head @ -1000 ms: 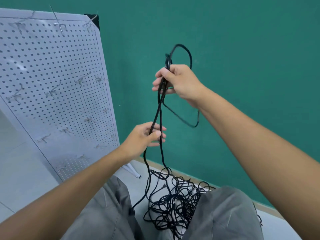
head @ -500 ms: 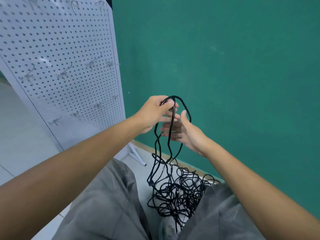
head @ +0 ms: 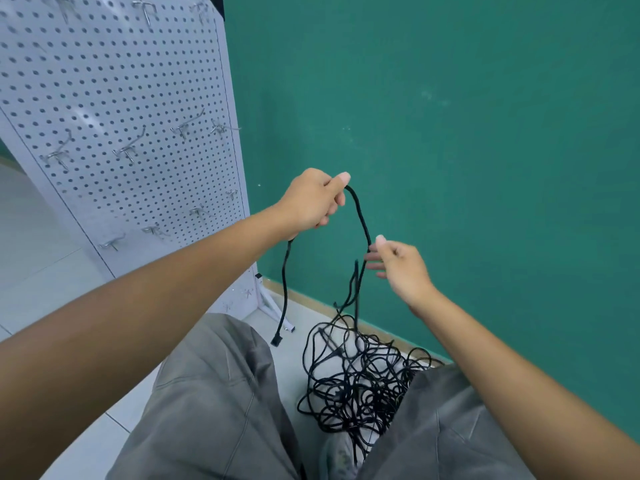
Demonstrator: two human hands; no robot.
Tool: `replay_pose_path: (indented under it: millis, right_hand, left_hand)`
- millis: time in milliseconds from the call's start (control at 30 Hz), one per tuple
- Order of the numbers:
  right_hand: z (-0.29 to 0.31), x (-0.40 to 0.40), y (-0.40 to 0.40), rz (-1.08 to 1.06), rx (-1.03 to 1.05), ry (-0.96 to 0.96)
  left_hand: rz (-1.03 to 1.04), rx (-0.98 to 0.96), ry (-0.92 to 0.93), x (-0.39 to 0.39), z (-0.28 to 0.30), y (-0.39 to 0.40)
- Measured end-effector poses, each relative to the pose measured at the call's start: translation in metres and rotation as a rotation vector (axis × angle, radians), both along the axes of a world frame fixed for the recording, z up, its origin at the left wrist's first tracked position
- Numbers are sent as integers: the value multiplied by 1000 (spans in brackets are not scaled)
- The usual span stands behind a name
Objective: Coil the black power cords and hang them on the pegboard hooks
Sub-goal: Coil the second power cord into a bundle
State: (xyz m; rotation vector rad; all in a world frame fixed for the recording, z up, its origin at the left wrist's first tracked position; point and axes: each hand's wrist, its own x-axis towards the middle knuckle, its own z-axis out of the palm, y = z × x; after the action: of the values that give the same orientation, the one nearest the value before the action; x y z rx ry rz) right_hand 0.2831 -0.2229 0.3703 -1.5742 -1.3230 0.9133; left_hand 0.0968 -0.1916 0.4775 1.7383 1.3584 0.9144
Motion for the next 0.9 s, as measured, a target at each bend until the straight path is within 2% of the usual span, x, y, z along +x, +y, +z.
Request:
replay_pose_path:
  millis: [100,267,367,433,567,800,833,900]
  right_hand:
    - [13,3,0,-46,127,-112]
    - [37,-4,7,144,384,-307]
    - [52,-7,11,157,474,-376]
    - [58,-3,16,103,450,-353]
    - [62,13,26,-22,346,-163]
    - [38,51,40,-252,113,-48]
    - [33,54,41,-284,76,-39]
    - [27,53,37,-243,65,-163]
  left_hand:
    - [-93,-77,-90,2,6,0]
    - [-257,-215,-219,8,13,-9]
    - [-337,-256,-246,8,13,-17]
    - [-364,-266,-261,4,9,-21]
    - [-380,-236,-268,-10,-2,-26]
    - [-404,-264,-288,-33,-32,-29]
    - [-403,-279,-298,-34,-37,-30]
    - [-393,-288,-284,-36,-41,-32]
